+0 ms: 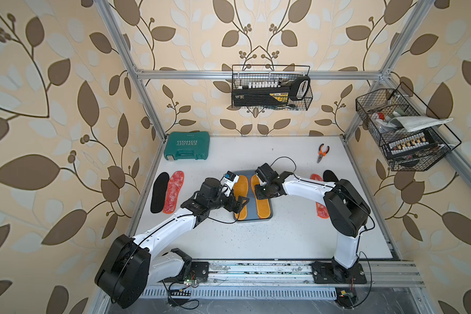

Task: Put the insoles into the storage box
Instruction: Place the insole in the storage box, then pick up the insole from the center of the board.

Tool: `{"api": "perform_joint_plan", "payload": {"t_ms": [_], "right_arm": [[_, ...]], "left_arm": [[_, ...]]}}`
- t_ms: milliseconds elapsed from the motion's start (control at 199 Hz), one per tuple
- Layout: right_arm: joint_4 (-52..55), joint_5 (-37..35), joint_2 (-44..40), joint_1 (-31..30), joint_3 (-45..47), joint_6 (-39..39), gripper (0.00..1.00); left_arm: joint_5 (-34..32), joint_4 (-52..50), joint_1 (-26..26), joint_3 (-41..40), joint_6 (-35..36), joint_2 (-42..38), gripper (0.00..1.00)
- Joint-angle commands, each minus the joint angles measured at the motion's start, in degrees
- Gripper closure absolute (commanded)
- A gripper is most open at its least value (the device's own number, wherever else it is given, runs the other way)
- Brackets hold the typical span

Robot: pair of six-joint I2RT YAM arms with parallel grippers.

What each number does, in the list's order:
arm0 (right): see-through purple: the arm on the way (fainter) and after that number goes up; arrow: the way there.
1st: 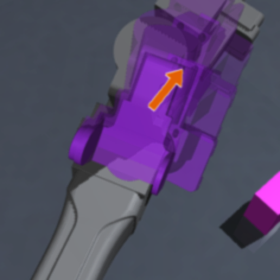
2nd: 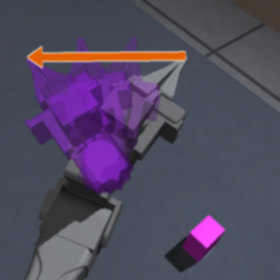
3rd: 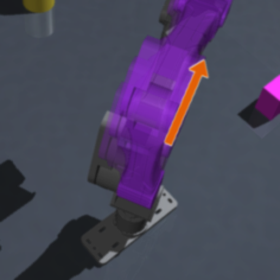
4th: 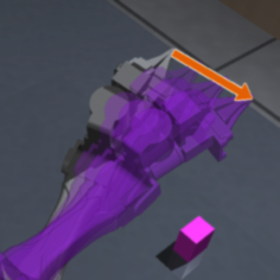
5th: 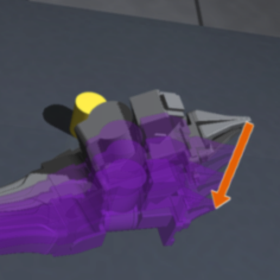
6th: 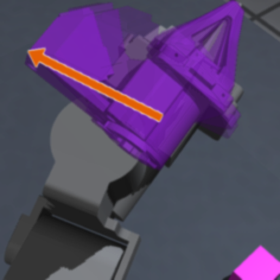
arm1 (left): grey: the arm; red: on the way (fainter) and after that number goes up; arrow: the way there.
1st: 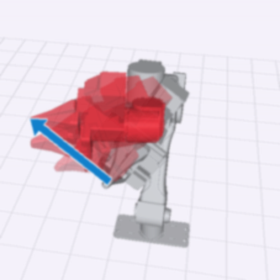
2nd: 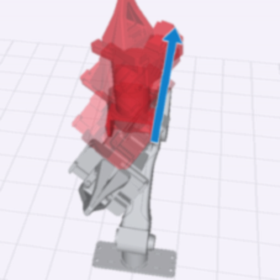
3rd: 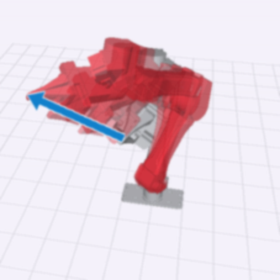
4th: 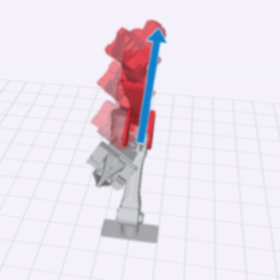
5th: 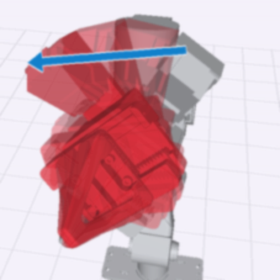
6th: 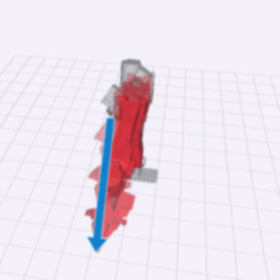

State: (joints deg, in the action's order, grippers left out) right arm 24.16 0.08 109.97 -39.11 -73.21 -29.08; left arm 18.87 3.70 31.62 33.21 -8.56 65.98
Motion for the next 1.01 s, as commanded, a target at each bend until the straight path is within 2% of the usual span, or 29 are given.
{"api": "perform_joint_plan", "payload": {"t_ms": [0, 216, 331, 481, 547, 667, 782, 858, 1003], "right_arm": [[-1.06, 1.78, -0.22, 0.09, -0.71, 0.41, 0.73], [1.05, -0.24, -3.75, 0.09, -0.27, 0.27, 0.73], [0.45, -0.73, -8.34, 0.09, 1.91, 1.72, 0.73], [-1.31, -3.17, -17.36, 0.09, 6.88, 6.02, 0.72], [-3.45, -3.95, -22.17, 0.09, 10.46, 8.47, 0.68], [-6.71, -8.4, -31.53, 0.09, 17.58, 12.32, 0.57], [-10.16, -13.25, -39.17, 0.01, 24.76, 13.66, 0.46], [-14.8, -14.53, -42.29, 0.0, 30.21, 13.79, 0.44], [-26.69, -12.81, -41.99, -0.91, 39.62, 13.75, 0.44]], "left_arm": [[-0.98, -0.19, 0.45, 0.45, 1.24, -1.9, 0.01], [-1.38, -0.28, 0.4, 0.45, 1.2, -1.9, 0.01], [-2.81, 0.06, 0.39, -0.11, 0.84, -2.66, 0.01], [-9.83, -0.41, 0.14, -1.19, -0.97, -4.61, 0.01], [-13.55, -1.26, -0.69, -1.79, -3.13, -5.54, 0.02], [-18.38, -6.0, -5.64, -1.49, -8.99, -6.87, 0.11], [-19.65, -11.18, -14.83, -1.17, -14.87, -8.39, 0.15], [-20.53, -14.65, -19.52, 0.93, -16.26, -7.05, 0.14], [-24.07, -21.31, -23.97, 8.76, -14.68, 2.09, 0.12]]}}
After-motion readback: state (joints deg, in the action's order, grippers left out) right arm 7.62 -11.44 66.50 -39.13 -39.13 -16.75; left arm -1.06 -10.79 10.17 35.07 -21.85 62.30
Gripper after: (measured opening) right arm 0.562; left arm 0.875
